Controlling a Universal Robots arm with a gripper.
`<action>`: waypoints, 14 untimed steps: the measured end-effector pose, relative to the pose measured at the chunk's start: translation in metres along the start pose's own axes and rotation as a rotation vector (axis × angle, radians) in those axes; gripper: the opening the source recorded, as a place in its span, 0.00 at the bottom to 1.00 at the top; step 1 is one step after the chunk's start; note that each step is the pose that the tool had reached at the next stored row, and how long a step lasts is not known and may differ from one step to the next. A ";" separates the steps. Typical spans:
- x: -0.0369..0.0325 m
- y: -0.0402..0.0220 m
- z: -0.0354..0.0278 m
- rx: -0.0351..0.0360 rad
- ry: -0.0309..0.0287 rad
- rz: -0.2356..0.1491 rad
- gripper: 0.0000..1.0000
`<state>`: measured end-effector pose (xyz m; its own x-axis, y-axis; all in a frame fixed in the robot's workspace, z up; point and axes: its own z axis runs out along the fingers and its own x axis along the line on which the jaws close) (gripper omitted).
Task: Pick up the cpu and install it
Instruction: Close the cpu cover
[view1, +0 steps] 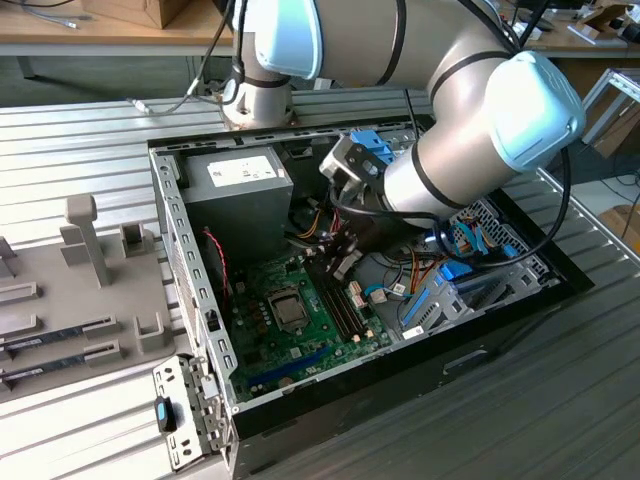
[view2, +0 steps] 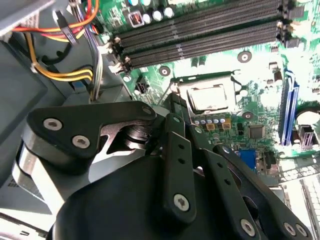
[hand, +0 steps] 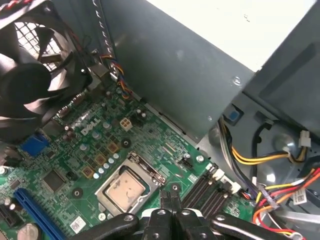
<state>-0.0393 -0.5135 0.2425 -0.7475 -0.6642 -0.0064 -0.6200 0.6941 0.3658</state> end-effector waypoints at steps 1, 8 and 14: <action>-0.0012 -0.0007 -0.0005 0.0006 0.0010 0.000 0.11; -0.0124 0.0068 0.0020 0.1030 0.0861 0.033 0.11; -0.0245 0.0193 0.0071 0.1294 0.1079 0.041 0.11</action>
<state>-0.0346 -0.4819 0.2431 -0.7474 -0.6554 0.1086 -0.6199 0.7468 0.2407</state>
